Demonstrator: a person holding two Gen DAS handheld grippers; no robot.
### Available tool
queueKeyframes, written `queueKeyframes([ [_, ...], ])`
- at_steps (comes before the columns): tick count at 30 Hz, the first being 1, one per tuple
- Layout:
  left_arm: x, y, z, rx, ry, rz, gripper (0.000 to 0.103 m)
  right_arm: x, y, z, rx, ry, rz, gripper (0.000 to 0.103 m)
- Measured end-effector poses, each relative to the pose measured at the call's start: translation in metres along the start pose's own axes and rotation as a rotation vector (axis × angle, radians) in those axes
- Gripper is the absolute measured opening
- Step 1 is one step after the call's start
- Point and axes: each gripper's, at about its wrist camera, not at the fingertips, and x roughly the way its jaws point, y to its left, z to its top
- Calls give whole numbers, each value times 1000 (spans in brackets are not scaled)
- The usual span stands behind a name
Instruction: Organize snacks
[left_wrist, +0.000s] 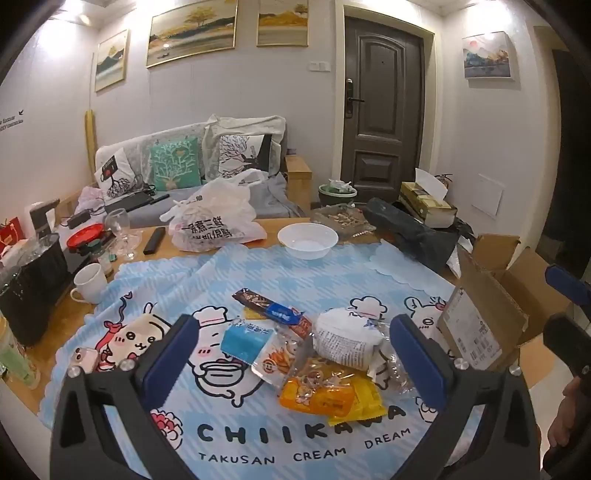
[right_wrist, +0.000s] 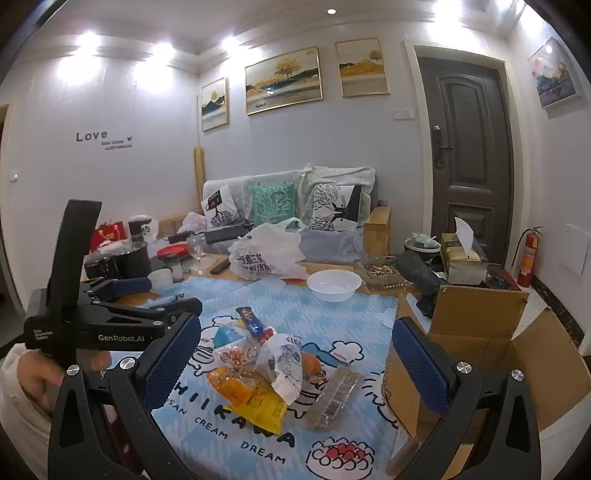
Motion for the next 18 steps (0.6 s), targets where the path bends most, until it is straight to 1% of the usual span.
queueKeyframes([
  [6, -1, -7, -1, -18, -6, -6, 103, -1, 0, 1, -12, -2, 4, 103],
  [7, -6, -1, -2, -21, 0, -34, 103, -4, 0, -3, -11, -4, 7, 103],
  [9, -7, -3, -3, -18, -2, -40, 103, -3, 0, -2, -13, 11, -3, 103],
  [12, -12, -4, -1, -15, 0, -43, 103, -4, 0, -5, -10, 6, -8, 103],
  [18, -5, -4, -3, -14, 9, -51, 102, -5, 0, -3, 3, 13, -18, 103],
])
